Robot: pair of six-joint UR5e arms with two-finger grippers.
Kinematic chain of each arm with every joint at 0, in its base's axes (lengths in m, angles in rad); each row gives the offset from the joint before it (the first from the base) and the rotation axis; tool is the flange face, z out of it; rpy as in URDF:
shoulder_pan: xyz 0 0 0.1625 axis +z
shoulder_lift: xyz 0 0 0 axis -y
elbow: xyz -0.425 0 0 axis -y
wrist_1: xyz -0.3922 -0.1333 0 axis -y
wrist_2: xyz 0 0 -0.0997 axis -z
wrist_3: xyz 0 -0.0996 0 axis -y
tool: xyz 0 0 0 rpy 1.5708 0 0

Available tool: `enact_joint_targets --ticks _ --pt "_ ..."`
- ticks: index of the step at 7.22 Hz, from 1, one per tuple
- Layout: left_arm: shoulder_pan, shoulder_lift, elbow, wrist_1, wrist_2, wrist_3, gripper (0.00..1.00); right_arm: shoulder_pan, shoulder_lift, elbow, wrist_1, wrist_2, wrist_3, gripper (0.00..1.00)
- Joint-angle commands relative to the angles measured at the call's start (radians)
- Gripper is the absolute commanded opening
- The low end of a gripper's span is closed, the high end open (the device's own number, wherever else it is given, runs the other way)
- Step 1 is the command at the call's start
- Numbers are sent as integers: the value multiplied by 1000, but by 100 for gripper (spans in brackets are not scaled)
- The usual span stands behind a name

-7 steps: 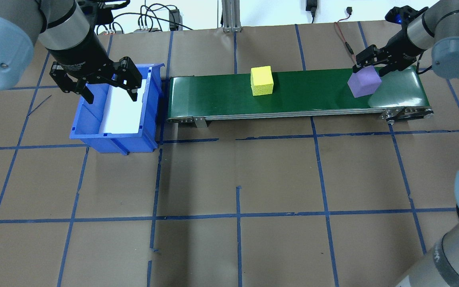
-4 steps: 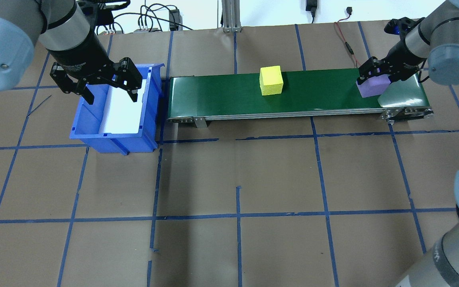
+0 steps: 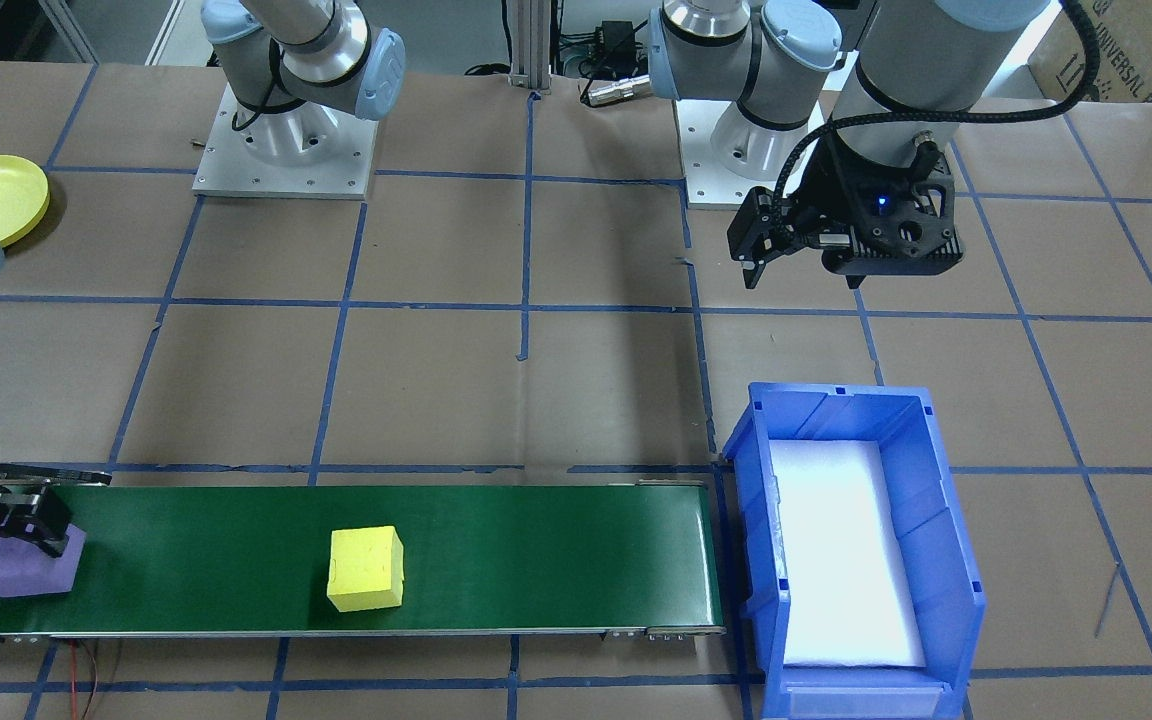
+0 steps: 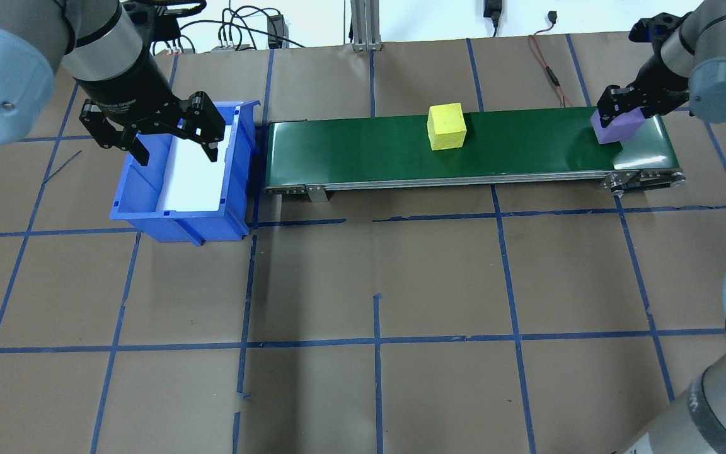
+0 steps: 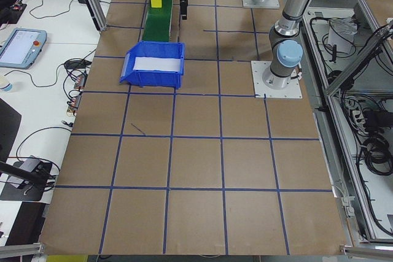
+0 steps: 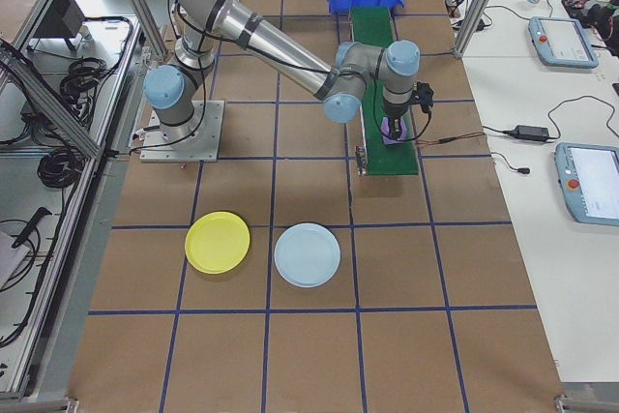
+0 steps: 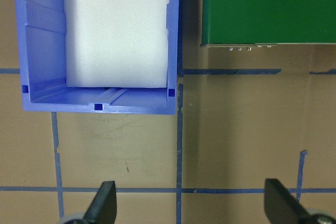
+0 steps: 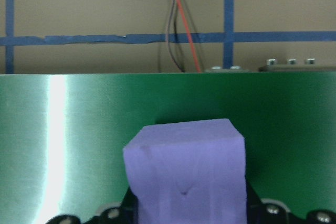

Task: Move block left to right into plate

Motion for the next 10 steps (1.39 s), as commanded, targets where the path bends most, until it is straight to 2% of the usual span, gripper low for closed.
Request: enact_joint_targets --ticks 1,5,7,8,9,10 --pt "0 0 0 1 0 0 100 -156 -24 -6 9 -24 -226 21" --pt "2 -2 0 2 0 6 100 -573 -48 76 70 -15 -640 21" --pt "2 -2 0 2 0 6 100 -683 -48 206 15 -9 -696 23" --pt "2 -2 0 2 0 6 100 -704 -48 242 -20 -9 -733 39" --pt "2 -2 0 2 0 6 100 -706 -50 241 -26 -24 -730 99" --pt "2 -2 0 2 0 5 100 -706 -59 236 -22 -27 -724 100"
